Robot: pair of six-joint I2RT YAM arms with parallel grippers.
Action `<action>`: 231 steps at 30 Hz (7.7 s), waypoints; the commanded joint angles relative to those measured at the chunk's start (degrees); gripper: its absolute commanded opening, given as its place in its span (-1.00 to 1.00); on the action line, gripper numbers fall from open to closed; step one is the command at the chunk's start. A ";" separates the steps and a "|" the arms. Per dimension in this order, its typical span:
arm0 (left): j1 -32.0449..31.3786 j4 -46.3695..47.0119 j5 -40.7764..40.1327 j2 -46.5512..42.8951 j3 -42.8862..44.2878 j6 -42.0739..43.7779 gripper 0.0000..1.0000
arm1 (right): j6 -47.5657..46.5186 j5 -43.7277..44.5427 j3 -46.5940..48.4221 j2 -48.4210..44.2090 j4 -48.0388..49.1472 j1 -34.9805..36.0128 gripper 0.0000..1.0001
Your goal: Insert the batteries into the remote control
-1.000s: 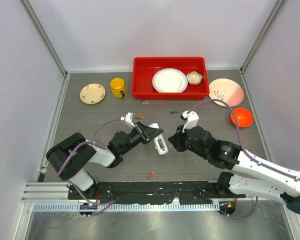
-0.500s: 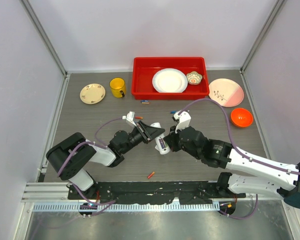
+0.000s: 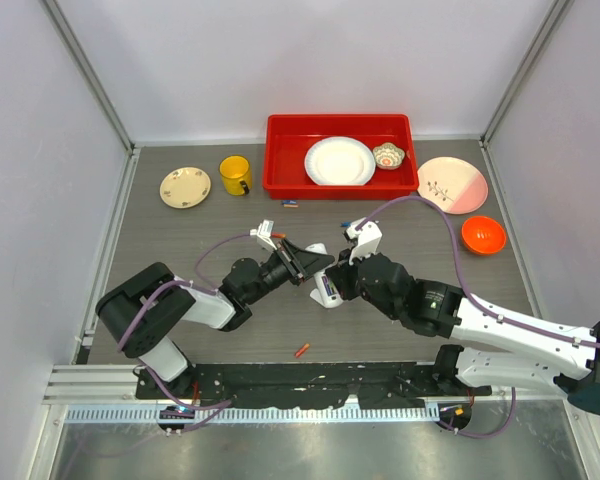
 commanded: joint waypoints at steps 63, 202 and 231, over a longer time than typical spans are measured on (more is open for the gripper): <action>-0.35 14.92 1.26 -2.25 1.47 1.16 -1.00 | 3.55 5.26 4.55 2.79 -7.61 0.74 -0.24; -0.26 14.92 -3.92 -11.30 -0.02 7.05 -0.99 | 37.91 -39.65 -11.70 -3.72 15.51 -24.66 0.28; 0.62 14.92 -6.30 -11.56 1.82 7.49 -1.00 | 40.29 -42.02 -16.71 -4.95 20.25 -24.83 0.15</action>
